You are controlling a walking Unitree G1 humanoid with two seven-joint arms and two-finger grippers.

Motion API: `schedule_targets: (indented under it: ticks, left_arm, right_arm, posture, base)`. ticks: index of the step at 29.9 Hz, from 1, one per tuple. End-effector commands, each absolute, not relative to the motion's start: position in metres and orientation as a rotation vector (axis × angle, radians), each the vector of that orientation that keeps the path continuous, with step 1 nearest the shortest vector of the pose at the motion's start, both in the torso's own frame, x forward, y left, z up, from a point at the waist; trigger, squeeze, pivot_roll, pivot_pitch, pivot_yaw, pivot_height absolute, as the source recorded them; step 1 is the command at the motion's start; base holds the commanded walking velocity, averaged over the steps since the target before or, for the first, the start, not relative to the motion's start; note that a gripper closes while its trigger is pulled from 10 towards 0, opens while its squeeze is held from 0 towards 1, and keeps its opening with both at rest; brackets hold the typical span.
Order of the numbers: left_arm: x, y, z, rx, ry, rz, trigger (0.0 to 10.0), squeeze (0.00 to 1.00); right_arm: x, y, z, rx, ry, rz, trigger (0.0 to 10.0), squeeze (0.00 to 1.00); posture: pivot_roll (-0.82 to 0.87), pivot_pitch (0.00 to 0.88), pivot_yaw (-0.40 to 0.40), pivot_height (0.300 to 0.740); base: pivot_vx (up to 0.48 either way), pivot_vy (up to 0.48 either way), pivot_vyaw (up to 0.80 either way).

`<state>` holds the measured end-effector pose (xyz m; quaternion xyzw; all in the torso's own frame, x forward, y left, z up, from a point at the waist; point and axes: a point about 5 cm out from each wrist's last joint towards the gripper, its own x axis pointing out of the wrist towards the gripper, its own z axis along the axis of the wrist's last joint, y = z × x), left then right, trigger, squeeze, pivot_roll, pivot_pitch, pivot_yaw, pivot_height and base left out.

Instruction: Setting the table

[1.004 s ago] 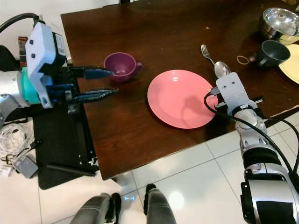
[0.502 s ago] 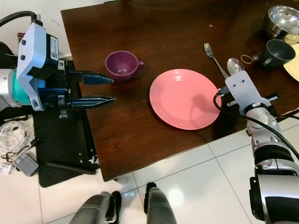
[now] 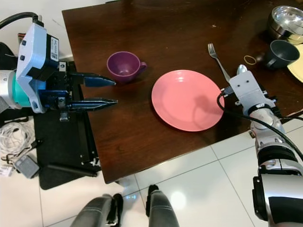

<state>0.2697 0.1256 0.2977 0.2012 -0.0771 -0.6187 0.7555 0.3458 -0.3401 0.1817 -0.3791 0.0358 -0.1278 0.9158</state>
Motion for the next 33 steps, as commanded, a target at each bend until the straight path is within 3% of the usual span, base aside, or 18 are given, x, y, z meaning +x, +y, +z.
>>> schedule_targets:
  ticks: [1, 8, 11, 15, 16, 18, 20, 21, 22, 25, 26, 28, 30, 33]
  left_arm:
    - [0.265, 0.123, 0.299, 0.455, -0.173, -1.369, 10.0, 0.00]
    - [0.270, 0.119, 0.297, 0.432, -0.202, -1.332, 10.0, 0.00]
    - [0.281, 0.117, 0.302, 0.376, -0.254, -1.217, 10.0, 0.00]
    - [0.284, 0.116, 0.304, 0.358, -0.269, -1.180, 10.0, 0.00]
    - [0.289, 0.114, 0.305, 0.322, -0.289, -1.122, 10.0, 0.00]
    - [0.289, 0.114, 0.305, 0.322, -0.289, -1.122, 10.0, 0.00]
    - [0.300, 0.109, 0.303, 0.218, -0.301, -0.966, 10.0, 0.00]
    - [0.300, 0.109, 0.303, 0.218, -0.301, -0.966, 10.0, 0.00]
    - [0.305, 0.106, 0.298, 0.165, -0.295, -0.873, 10.0, 0.00]
    - [0.308, 0.105, 0.295, 0.136, -0.287, -0.817, 10.0, 0.00]
    - [0.311, 0.100, 0.284, 0.102, -0.273, -0.743, 10.0, 0.00]
    - [0.311, 0.100, 0.284, 0.102, -0.273, -0.743, 10.0, 0.00]
    - [0.310, 0.087, 0.262, 0.062, -0.238, -0.676, 10.0, 0.00]
    - [0.309, 0.082, 0.256, 0.062, -0.234, -0.656, 10.0, 0.00]
  right_arm:
    - [0.343, -0.348, 0.185, -0.767, 0.068, -0.299, 10.0, 0.00]
    - [0.344, -0.348, 0.208, -0.703, -0.076, -0.353, 10.0, 0.00]
    - [0.349, -0.322, 0.220, -0.564, -0.247, -0.303, 10.0, 0.00]
    - [0.349, -0.313, 0.223, -0.518, -0.291, -0.286, 10.0, 0.00]
    - [0.347, -0.297, 0.221, -0.413, -0.336, -0.272, 10.0, 0.00]
    - [0.347, -0.297, 0.221, -0.413, -0.336, -0.272, 10.0, 0.00]
    - [0.335, -0.260, 0.208, -0.173, -0.376, -0.263, 10.0, 0.00]
    - [0.335, -0.260, 0.208, -0.173, -0.376, -0.263, 10.0, 0.00]
    - [0.326, -0.241, 0.203, -0.069, -0.388, -0.255, 10.0, 0.00]
    - [0.321, -0.230, 0.200, -0.014, -0.392, -0.250, 10.0, 0.00]
    - [0.314, -0.212, 0.201, 0.017, -0.406, -0.225, 10.0, 0.00]
    - [0.314, -0.212, 0.201, 0.017, -0.406, -0.225, 10.0, 0.00]
    - [0.303, -0.189, 0.203, 0.079, -0.425, -0.190, 10.0, 0.00]
    - [0.299, -0.185, 0.203, 0.110, -0.424, -0.186, 10.0, 0.00]
  posture:
    - [0.06, 0.164, 0.085, 0.740]
    - [0.05, 0.156, 0.081, 0.740]
    - [0.04, 0.140, 0.078, 0.740]
    - [0.04, 0.140, 0.078, 0.740]
    - [0.04, 0.136, 0.077, 0.740]
    - [0.04, 0.136, 0.077, 0.740]
    - [0.02, 0.126, 0.090, 0.740]
    - [0.02, 0.126, 0.090, 0.740]
    - [0.02, 0.118, 0.099, 0.740]
    - [0.01, 0.117, 0.100, 0.740]
    - [-0.02, 0.101, 0.100, 0.740]
    - [-0.02, 0.101, 0.100, 0.740]
    - [-0.04, 0.077, 0.086, 0.740]
    - [-0.05, 0.072, 0.079, 0.740]
  base:
    - [0.000, 0.000, 0.00]
    - [0.000, 0.000, 0.00]
    - [0.000, 0.000, 0.00]
    - [0.000, 0.000, 0.00]
    - [0.000, 0.000, 0.00]
    - [0.000, 0.000, 0.00]
    - [0.000, 0.000, 0.00]
    - [0.000, 0.000, 0.00]
    - [0.000, 0.000, 0.00]
    - [0.000, 0.000, 0.00]
    - [0.000, 0.000, 0.00]
    - [0.000, 0.000, 0.00]
    - [0.000, 0.000, 0.00]
    - [0.000, 0.000, 0.00]
